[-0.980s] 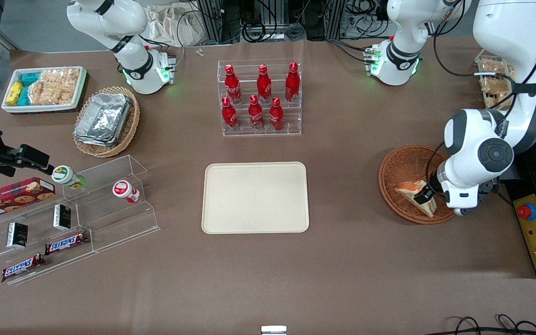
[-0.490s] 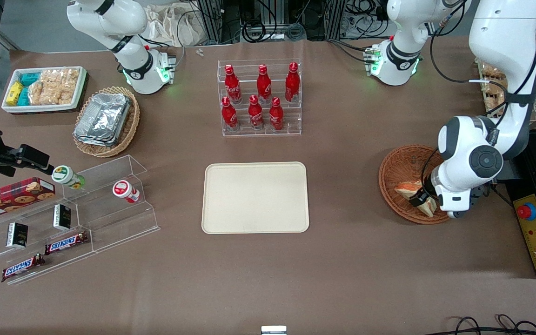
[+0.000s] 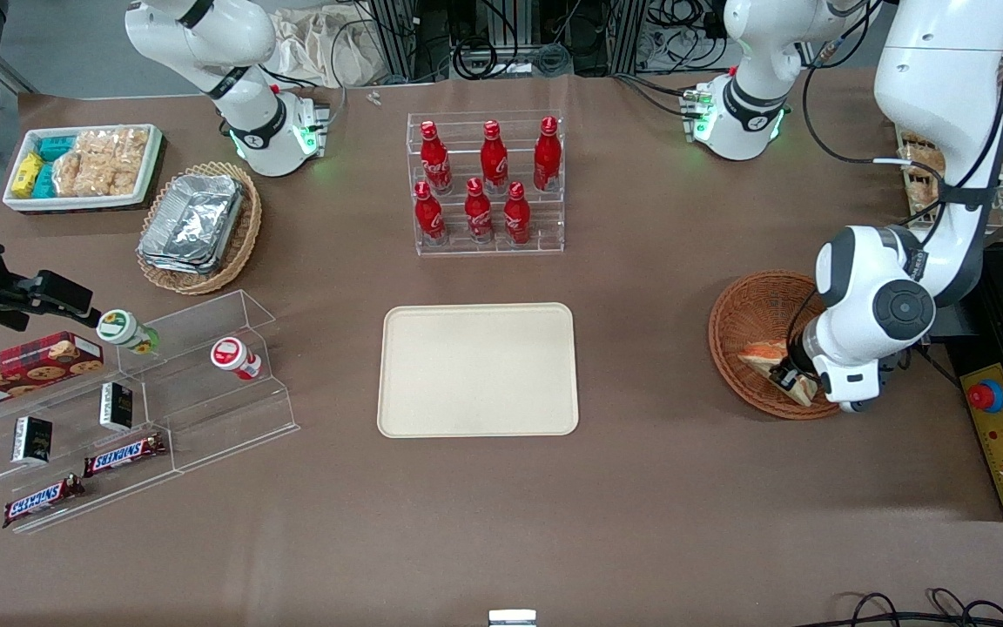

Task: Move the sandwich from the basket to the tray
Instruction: 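Lower the left gripper over the sandwich in the wicker basket and grasp it, then lift the sandwich and carry it with the left gripper toward the cream tray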

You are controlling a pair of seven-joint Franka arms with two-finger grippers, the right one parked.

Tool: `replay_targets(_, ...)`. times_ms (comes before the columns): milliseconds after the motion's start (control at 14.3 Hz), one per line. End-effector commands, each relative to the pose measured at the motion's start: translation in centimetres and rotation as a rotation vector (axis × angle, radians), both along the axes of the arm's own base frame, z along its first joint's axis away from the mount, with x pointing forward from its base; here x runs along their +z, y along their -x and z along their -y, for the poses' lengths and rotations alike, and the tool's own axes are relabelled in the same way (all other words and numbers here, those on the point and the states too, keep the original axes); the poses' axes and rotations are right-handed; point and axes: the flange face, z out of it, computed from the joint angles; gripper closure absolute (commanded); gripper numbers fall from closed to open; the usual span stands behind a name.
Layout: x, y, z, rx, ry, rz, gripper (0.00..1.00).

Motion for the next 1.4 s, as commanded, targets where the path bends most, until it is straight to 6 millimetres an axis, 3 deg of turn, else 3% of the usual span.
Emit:
replay_targets(0,2.2,-2.0,0.5,0.037,-0.013,0.027,1.00)
replay_targets(210,8.5,-3.9,0.6,0.033,-0.043,-0.065,1.00)
replay_targets(490,20.9,-5.3,2.5,-0.044,-0.018,-0.141,1.00)
replay_targets(630,25.7,-5.1,4.5,-0.081,0.052,-0.123,1.00)
replay_targets(770,28.6,-4.0,9.0,-0.165,0.087,-0.078,1.00)
replay_targets(980,28.8,-2.0,16.7,-0.316,0.136,-0.078,1.00)
replay_targets(1120,25.6,-1.7,22.0,-0.407,0.176,-0.098,1.00)
replay_targets(1260,20.1,-1.2,28.5,-0.509,0.159,-0.107,1.00)
replay_targets(1330,17.1,-1.3,30.3,-0.539,0.150,-0.114,1.00)
